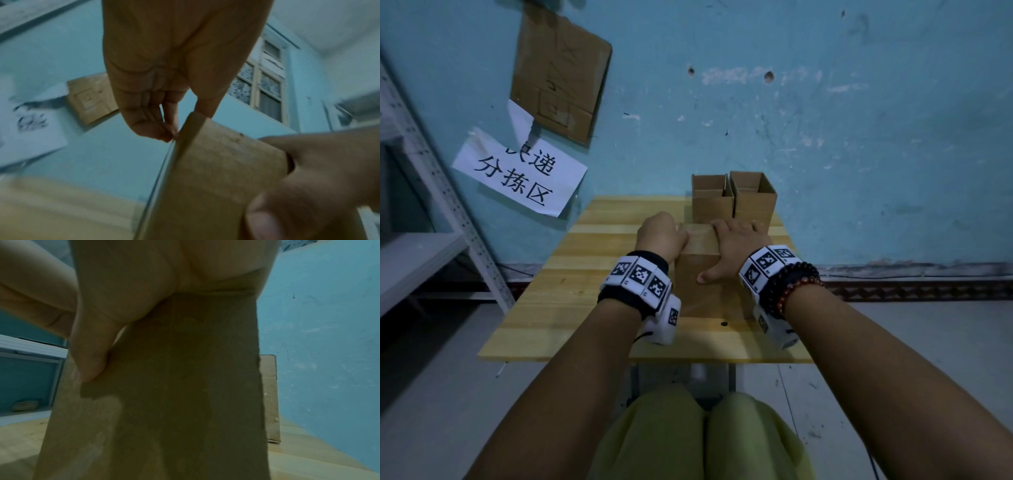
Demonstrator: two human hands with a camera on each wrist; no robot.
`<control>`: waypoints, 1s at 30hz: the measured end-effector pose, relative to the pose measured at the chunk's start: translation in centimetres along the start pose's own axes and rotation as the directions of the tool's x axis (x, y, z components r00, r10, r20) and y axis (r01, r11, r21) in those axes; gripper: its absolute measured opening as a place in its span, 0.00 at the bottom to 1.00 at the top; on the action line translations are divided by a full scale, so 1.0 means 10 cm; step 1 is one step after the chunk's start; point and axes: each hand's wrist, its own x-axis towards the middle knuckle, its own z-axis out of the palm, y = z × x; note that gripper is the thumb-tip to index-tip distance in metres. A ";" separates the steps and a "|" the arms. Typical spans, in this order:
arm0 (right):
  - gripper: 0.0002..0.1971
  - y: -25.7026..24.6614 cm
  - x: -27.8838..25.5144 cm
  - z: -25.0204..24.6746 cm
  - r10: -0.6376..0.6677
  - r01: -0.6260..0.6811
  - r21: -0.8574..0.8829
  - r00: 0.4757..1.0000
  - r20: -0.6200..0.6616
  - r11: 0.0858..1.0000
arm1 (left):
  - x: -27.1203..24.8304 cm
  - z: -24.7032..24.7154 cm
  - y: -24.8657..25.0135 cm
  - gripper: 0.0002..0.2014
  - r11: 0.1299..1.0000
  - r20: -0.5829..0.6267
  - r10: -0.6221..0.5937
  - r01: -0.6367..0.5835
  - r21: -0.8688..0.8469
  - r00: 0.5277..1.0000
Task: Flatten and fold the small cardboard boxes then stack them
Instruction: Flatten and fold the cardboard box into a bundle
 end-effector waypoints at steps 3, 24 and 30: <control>0.56 0.00 0.01 0.00 -0.002 0.002 -0.008 1.000 0.008 1.000 | -0.05 0.01 0.06 0.11 0.970 -0.056 0.090 -0.074 0.233 0.994; 0.55 0.01 0.00 0.01 -0.007 0.007 0.003 1.000 -0.015 1.000 | 0.00 0.13 -0.17 0.04 0.969 -0.282 0.246 -0.236 0.072 0.927; 0.55 0.00 0.00 0.01 -0.002 0.002 -0.013 1.000 -0.012 1.000 | -0.06 0.15 -0.15 0.12 0.932 -0.213 0.348 -0.312 0.182 0.913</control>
